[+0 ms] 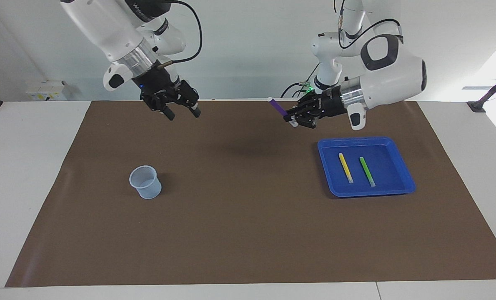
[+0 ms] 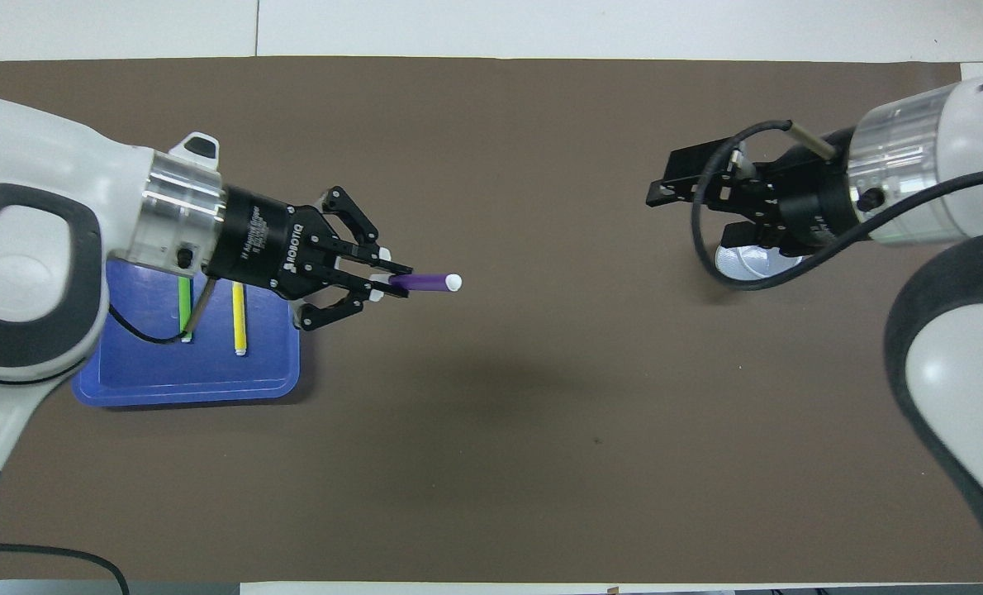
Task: Transfer and insert pens with both arms
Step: 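Lift the purple pen with the left gripper while the right gripper approaches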
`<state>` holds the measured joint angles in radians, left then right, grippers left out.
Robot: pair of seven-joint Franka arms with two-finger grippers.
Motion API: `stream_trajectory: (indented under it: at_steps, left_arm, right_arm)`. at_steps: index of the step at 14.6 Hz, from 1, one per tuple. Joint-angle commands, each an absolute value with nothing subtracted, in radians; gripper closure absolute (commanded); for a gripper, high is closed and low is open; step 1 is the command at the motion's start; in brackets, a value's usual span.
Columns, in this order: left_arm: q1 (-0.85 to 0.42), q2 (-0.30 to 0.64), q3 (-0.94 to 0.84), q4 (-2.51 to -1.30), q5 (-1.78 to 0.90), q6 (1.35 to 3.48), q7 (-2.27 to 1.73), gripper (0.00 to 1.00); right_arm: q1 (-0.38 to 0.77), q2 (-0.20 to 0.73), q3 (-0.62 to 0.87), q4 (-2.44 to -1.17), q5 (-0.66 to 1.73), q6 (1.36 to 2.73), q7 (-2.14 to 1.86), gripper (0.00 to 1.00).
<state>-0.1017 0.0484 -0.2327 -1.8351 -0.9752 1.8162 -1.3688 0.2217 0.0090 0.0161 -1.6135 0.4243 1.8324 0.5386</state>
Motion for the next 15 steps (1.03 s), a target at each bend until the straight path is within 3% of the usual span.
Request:
stream_trajectory:
  at_steps: [1,9,15]
  left_arm:
    - [-0.214,-0.060,-0.221,-2.015,-1.073,2.046,-1.422,1.00]
    - [-0.307,-0.084,-0.222,-2.092,-1.301,2.249,-1.419,1.00]
    - [-0.308,-0.089,-0.224,-2.098,-1.370,2.266,-1.398,1.00]
  right_arm:
    - [0.302,-0.012,0.012,-1.651,0.446,1.911,0.678,0.00]
    - [0.393,-0.020,0.014,-1.723,0.446,2.005,0.696,0.00]
    - [0.410,-0.029,0.021,-1.736,0.446,2.006,0.696,0.00]
